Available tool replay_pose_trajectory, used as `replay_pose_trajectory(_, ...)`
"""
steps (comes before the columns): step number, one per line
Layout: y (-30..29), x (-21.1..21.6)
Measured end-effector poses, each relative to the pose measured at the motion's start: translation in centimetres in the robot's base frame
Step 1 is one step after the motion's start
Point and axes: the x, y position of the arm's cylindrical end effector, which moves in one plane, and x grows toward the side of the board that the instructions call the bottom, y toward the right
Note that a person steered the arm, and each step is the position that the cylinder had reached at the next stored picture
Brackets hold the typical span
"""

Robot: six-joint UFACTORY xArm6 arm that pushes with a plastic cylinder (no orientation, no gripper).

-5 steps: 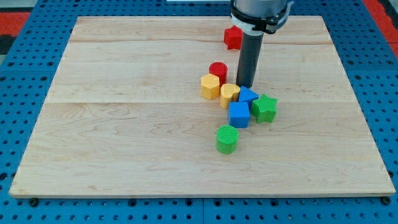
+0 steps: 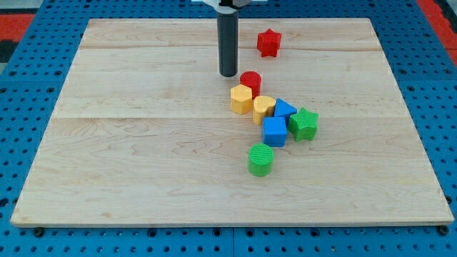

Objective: Move red circle near blue triangle

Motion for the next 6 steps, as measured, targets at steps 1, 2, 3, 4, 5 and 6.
replay_pose_trajectory(1, 0.1, 0.6)
replay_pose_trajectory(2, 0.4, 2.0)
replay_pose_trajectory(3, 2.7, 2.4)
replay_pose_trajectory(4, 5.9, 3.7)
replay_pose_trajectory(5, 8.1, 3.6)
replay_pose_trajectory(6, 11.3, 3.4)
